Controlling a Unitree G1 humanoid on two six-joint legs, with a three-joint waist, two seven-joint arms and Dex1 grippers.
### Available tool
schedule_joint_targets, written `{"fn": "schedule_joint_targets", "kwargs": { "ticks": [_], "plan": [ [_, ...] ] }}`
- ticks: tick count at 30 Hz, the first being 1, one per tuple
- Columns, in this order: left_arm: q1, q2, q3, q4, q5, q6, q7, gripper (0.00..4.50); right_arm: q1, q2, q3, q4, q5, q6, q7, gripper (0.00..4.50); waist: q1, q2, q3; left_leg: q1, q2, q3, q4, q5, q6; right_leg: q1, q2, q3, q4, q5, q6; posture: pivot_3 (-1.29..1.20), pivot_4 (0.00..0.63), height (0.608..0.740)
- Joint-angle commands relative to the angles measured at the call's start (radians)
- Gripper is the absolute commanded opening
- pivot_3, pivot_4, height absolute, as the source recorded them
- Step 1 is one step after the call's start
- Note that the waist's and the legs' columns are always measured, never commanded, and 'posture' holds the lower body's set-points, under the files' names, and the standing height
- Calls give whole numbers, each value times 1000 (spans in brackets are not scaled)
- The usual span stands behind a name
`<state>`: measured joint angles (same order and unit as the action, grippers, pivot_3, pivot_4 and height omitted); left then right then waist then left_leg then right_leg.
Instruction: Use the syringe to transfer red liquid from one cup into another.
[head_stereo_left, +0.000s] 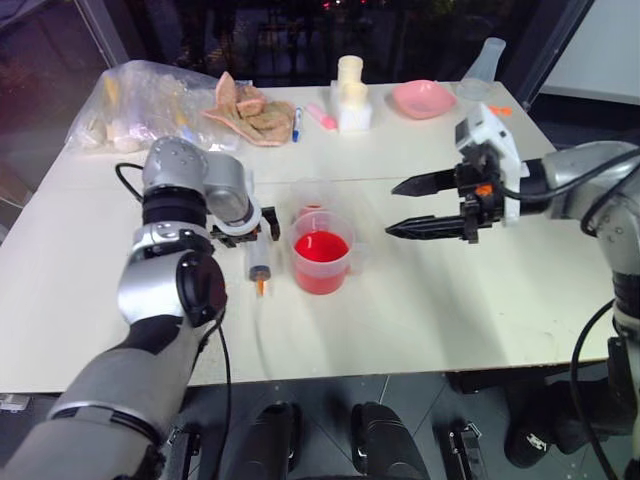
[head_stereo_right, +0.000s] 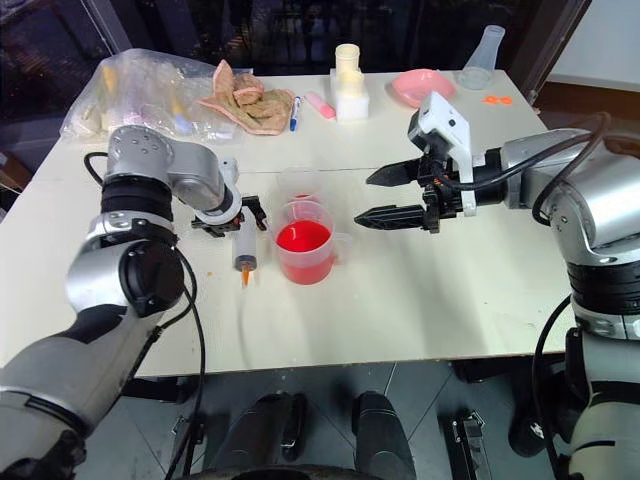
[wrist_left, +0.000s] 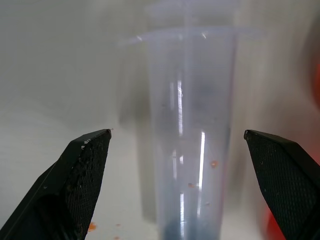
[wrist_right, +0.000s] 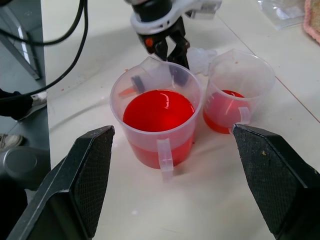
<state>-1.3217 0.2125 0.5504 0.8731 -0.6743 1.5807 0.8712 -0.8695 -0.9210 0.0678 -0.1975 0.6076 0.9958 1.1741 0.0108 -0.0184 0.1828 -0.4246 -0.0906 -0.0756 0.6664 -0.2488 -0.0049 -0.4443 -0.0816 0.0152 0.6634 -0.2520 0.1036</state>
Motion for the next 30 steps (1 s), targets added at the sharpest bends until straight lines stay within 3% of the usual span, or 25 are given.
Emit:
{"fn": "schedule_joint_targets", "kwargs": {
  "ticks": [1,11,12,18,21,23,26,30],
  "plan": [
    [25,-7,42,-57,90,-22,-8,4465,0,-18,-42,-33,20,4,-12,3943,-1,0,0,0,0,0,0,0,0,0,0,0,0,0,0,0,150,740],
    [51,-29,90,-133,258,-12,-103,1674,0,-13,-46,-35,32,11,-36,3943,1,0,0,0,0,0,0,0,0,0,0,0,1,0,0,0,150,740],
    [55,-32,96,-151,271,-3,-116,1546,-1,-13,-44,-33,31,9,-37,3943,1,0,0,0,0,0,0,0,0,0,0,0,1,0,0,0,150,740],
    [88,-39,129,-379,282,33,-222,1493,-10,-9,-38,-20,31,0,-41,3943,0,0,0,1,0,0,0,0,0,0,0,0,1,0,0,0,150,740],
    [127,44,-4,-655,171,34,-398,1493,-10,-4,-37,-13,25,-13,-45,3943,-5,-1,0,0,1,0,0,0,-1,-1,0,0,1,0,0,0,150,740],
    [127,87,-29,-753,124,34,-496,1493,-11,2,-34,0,17,-26,-51,3943,-4,-1,0,-1,1,0,0,1,-1,-2,0,0,1,0,0,0,150,740],
    [157,166,-136,-921,105,-196,-710,1493,-6,4,-40,5,21,-36,-53,3943,2,0,0,-1,0,0,0,1,-1,-1,0,0,1,0,0,0,150,740],
    [143,198,-170,-916,60,-271,-877,1493,1,9,-53,12,18,-59,-63,3943,4,0,0,0,0,0,0,1,-1,1,0,0,-1,0,0,0,150,740]
  ]
}}
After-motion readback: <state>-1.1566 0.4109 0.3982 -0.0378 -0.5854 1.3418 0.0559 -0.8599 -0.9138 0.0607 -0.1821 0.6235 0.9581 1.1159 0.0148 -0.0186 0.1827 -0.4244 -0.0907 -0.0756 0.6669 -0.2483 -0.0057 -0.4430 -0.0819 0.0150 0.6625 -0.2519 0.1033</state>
